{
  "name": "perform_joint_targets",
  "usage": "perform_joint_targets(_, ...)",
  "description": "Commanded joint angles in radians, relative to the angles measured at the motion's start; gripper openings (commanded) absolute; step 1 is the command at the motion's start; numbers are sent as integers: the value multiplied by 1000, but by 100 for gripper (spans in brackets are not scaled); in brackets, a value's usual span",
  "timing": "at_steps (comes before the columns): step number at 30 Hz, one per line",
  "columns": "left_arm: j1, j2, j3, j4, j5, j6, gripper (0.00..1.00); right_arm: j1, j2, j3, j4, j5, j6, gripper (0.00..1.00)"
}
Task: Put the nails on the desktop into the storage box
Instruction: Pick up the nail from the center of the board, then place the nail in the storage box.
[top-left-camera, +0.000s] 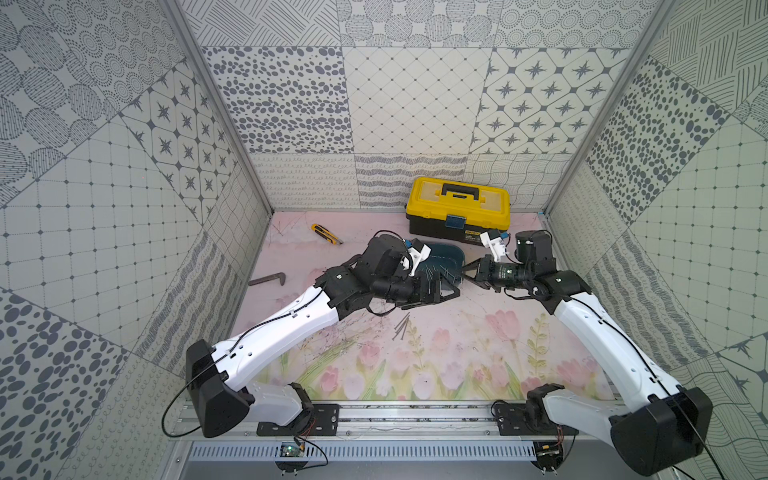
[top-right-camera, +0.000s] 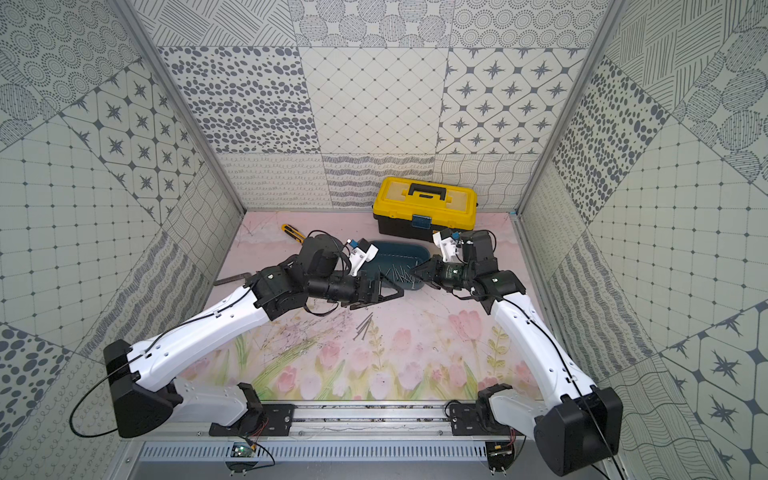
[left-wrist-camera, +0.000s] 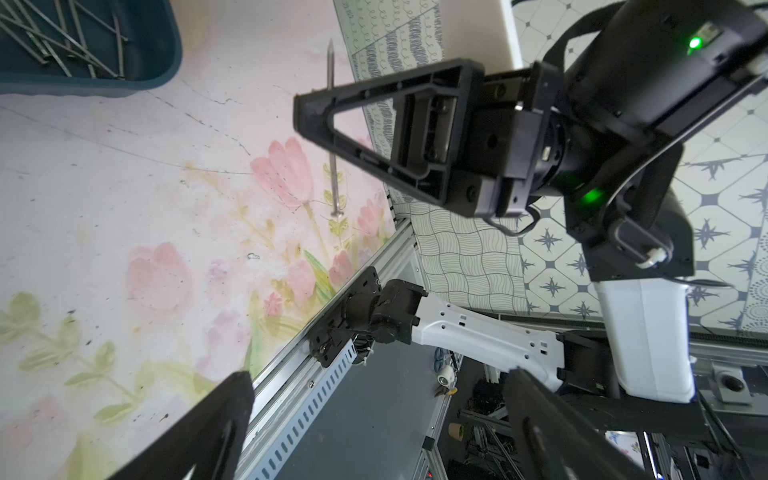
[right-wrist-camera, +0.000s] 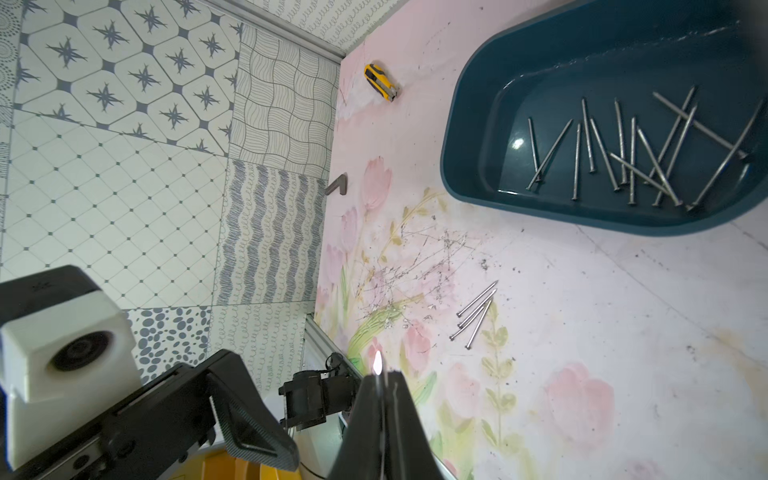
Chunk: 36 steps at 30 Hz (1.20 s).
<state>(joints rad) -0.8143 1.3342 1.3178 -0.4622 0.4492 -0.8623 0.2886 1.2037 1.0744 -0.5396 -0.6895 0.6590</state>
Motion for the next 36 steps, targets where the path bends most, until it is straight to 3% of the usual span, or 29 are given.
perform_joint_targets(1,13,-94,-70,-117,-202,11,99,4,65,62,-10,67,-94,0)
perform_joint_targets(8,50,-170,-102,-292,-345,25,100,6,285,195,-64,174,-235,0)
perform_joint_targets(13,89,-187,-117,-391,-383,33,99,7,416,273,-68,226,-309,0)
perform_joint_targets(20,147,-134,-106,-516,-385,88,100,9,586,376,-105,287,-397,0)
perform_joint_targets(31,229,-32,-97,-514,-260,204,100,12,763,487,-155,360,-457,0)
perform_joint_targets(36,243,-15,-107,-505,-263,223,99,12,801,488,-163,381,-465,0)
